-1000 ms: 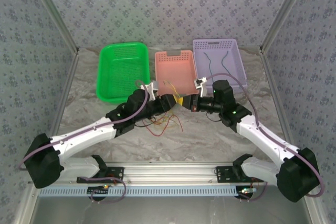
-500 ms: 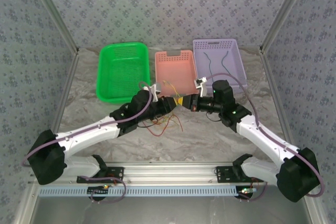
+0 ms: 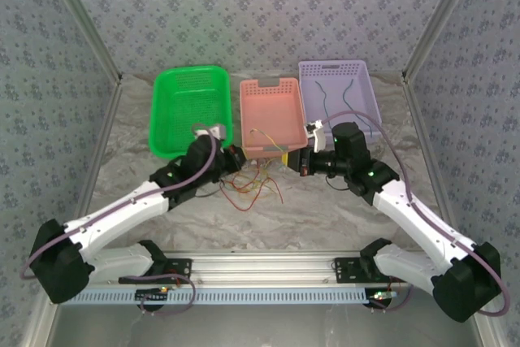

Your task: Untangle the cables

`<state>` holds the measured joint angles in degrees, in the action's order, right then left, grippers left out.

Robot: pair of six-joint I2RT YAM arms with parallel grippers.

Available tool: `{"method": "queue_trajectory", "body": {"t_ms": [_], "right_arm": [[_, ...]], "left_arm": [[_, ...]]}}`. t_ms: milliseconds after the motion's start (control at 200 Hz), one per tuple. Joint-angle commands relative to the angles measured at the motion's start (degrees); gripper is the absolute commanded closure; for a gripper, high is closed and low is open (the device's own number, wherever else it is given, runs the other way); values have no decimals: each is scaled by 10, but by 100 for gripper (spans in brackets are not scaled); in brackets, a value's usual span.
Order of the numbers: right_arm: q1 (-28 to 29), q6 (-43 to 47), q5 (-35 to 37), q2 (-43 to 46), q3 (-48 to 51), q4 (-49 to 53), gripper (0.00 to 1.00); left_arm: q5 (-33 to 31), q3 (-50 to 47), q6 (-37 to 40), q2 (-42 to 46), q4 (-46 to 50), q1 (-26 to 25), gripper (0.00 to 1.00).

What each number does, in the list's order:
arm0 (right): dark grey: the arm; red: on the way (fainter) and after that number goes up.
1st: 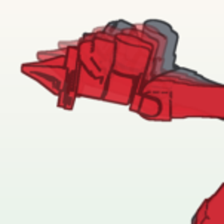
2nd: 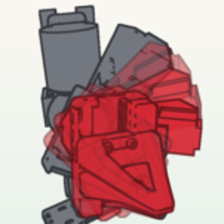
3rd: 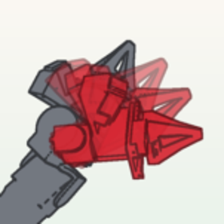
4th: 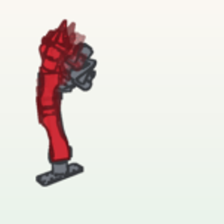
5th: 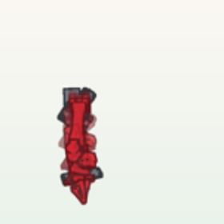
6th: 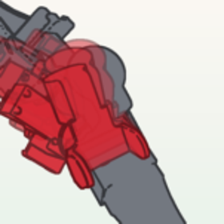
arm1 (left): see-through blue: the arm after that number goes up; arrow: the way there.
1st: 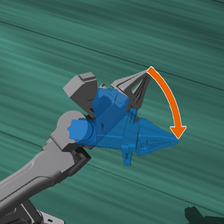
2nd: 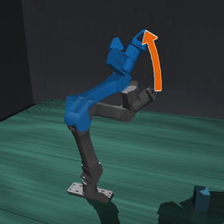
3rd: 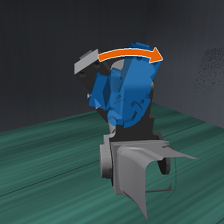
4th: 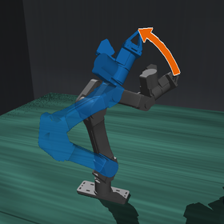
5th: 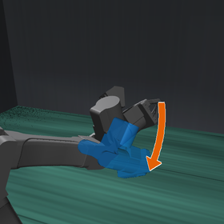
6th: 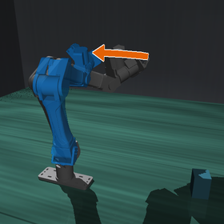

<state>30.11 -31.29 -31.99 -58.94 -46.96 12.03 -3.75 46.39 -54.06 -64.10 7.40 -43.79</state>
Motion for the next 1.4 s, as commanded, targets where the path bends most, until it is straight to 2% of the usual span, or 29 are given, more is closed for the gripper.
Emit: {"method": "queue_trajectory", "body": {"t_ms": [0,120,195,310,400,610,784,969,1144,1264,1394], "right_arm": [[12,84,51,3,-36,131,100],[31,128,167,-5,-57,220,100],[32,137,238,-3,-59,257,100],[36,136,305,-8,-67,273,100],[56,140,365,-42,-98,306,100],[158,166,483,-114,-150,344,100],[194,166,620,-166,-180,407,100],[240,187,713,-217,-203,450,100],[289,225,726,-257,-197,447,100],[322,265,678,-259,-178,422,100],[327,288,585,-241,-165,391,100]], "left_arm": [[-3,52,120,32,71,71,100],[8,105,246,49,102,123,100],[55,129,297,56,109,159,100],[160,167,324,54,131,213,100],[209,195,335,46,151,234,100],[338,259,361,12,197,284,100],[341,322,404,-10,284,316,100],[304,353,436,-20,339,326,100],[257,366,451,-26,350,328,100],[226,379,458,-33,354,331,100],[224,387,449,-41,337,334,100]]}}
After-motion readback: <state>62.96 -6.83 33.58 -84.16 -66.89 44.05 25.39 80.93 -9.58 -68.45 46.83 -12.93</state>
